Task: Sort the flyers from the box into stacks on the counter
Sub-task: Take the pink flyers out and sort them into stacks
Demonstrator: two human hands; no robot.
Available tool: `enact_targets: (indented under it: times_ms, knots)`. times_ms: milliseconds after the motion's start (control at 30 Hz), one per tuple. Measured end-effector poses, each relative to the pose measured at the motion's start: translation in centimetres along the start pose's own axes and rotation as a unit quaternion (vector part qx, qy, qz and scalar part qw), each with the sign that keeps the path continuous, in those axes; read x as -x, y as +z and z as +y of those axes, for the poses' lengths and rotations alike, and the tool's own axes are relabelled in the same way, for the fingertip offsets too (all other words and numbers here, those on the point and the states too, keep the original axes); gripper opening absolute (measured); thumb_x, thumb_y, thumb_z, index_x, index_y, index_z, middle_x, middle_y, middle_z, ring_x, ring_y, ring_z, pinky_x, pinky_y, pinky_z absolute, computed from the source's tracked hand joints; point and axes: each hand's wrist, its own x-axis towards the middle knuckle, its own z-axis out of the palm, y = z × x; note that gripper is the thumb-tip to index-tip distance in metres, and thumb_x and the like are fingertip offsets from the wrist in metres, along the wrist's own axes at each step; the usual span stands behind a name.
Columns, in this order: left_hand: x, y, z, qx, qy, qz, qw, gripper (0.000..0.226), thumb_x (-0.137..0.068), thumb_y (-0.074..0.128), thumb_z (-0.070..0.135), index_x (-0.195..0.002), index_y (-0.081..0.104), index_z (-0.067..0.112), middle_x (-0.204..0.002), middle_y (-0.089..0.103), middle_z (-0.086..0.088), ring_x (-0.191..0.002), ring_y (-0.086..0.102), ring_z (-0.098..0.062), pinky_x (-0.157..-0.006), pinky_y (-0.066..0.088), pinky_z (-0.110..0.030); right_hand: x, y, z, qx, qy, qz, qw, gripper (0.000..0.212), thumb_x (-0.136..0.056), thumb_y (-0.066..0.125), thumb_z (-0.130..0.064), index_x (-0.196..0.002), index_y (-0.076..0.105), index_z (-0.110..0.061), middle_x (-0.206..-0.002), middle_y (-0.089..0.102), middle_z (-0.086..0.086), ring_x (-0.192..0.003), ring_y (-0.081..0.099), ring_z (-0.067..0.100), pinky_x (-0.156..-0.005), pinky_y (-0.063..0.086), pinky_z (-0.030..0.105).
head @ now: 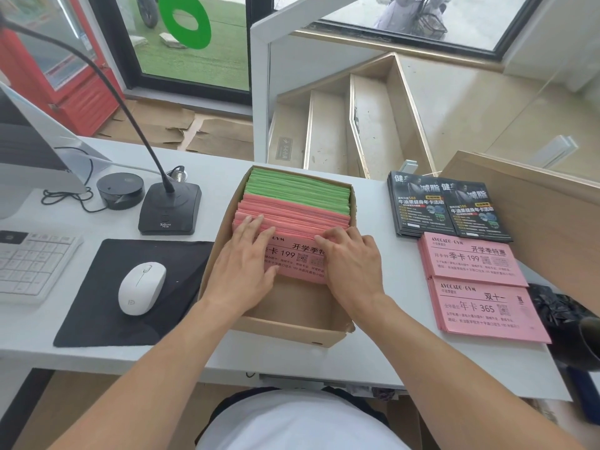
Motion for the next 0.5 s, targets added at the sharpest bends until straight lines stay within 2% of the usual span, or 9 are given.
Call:
enact_targets:
  times_ms: [100,233,400,500]
  knots:
    - [0.0,-0.01,0.02,0.0,-0.001,-0.003,1.0,0.074,-0.095,0.065,0.038,-0.158,0.029,0.021,-0.169,0.014,-0.001,-0.157,0.004,-0.017,-0.126,0.015,-0.037,-0.13,-0.57,-0.04,-0.027,0.005,-0.014,1.0,0.026,-0.085,0.064,-0.023,-0.107,0.078,-0.024,-0.108,0.071,-0.001,-0.097,0.063,0.028,-0.079,0.047,0.039]
    - [0.0,-0.04,0.05,0.006,-0.005,-0.006,1.0,0.074,-0.095,0.066,0.037,-0.157,0.028,0.023,-0.169,0.013,0.0,-0.157,0.002,-0.016,-0.127,0.014,-0.038,0.0,-0.71,-0.07,-0.043,0.01,-0.007,0.999,0.016,-0.081,0.077,-0.021,-0.096,0.079,-0.025,-0.1,0.068,0.0,-0.095,0.06,0.027,-0.077,0.045,0.039]
    - [-0.03,0.06,0.08,0.018,-0.01,-0.007,1.0,0.072,-0.096,0.066,0.034,-0.157,0.029,0.023,-0.17,0.011,0.001,-0.157,0.001,-0.015,-0.124,0.013,-0.034,0.12,-0.53,-0.07,-0.037,-0.005,-0.007,0.999,0.017,-0.083,0.076,-0.017,-0.092,0.08,-0.031,-0.085,0.071,-0.006,-0.086,0.061,0.023,-0.076,0.039,0.037]
    - [-0.04,0.17,-0.04,0.025,-0.011,-0.01,1.0,0.071,-0.096,0.065,0.034,-0.157,0.03,0.022,-0.17,0.008,0.003,-0.157,-0.001,-0.013,-0.124,0.016,-0.035,0.4,-0.45,0.13,-0.032,-0.011,0.001,0.999,0.021,-0.082,0.078,-0.018,-0.096,0.08,-0.032,-0.089,0.075,-0.006,-0.084,0.064,0.024,-0.073,0.041,0.037]
